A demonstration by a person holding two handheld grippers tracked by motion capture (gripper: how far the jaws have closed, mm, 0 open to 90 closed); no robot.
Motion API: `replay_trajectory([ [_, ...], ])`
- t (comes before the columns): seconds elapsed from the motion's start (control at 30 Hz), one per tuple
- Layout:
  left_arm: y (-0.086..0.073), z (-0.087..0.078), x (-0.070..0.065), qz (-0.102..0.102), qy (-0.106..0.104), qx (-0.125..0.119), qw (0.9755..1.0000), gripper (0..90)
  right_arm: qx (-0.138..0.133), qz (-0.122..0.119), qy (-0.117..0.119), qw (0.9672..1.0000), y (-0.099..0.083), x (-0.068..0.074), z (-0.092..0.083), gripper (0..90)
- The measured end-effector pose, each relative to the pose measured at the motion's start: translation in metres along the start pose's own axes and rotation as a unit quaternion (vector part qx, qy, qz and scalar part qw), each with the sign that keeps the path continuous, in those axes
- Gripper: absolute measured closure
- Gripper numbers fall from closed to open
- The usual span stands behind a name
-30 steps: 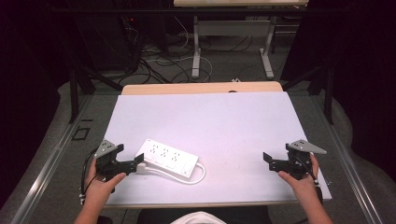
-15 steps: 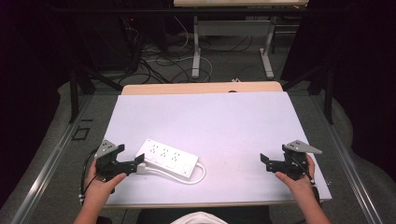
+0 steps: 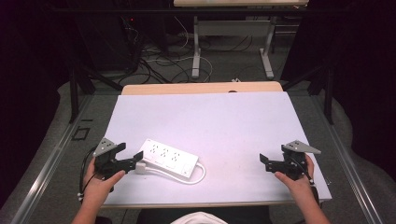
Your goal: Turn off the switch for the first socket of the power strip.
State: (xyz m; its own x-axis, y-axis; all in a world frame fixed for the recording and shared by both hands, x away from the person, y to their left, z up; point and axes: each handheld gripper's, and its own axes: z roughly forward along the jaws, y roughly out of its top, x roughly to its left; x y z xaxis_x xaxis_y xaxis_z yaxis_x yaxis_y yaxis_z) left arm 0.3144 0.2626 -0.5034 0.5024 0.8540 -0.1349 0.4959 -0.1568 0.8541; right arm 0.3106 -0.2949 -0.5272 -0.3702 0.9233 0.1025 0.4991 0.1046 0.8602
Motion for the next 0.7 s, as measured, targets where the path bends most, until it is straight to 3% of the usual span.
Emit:
replay_trajectory([
  [0.33,0.007,-0.006,0.003,0.016,0.012,0.001,0.9998,23.6,-0.001,-0.004,-0.002,1.0000,-0.001,0.001,0.003,3.2],
  [0.43,0.009,-0.007,0.003,0.001,0.010,-0.002,1.0000,25.9,0.003,0.000,0.001,1.0000,-0.001,0.001,0.003,3.3],
  [0.7,0.016,-0.009,0.006,0.013,0.020,0.003,0.9997,26.8,0.007,-0.002,0.002,1.0000,-0.001,0.003,0.004,3.3],
])
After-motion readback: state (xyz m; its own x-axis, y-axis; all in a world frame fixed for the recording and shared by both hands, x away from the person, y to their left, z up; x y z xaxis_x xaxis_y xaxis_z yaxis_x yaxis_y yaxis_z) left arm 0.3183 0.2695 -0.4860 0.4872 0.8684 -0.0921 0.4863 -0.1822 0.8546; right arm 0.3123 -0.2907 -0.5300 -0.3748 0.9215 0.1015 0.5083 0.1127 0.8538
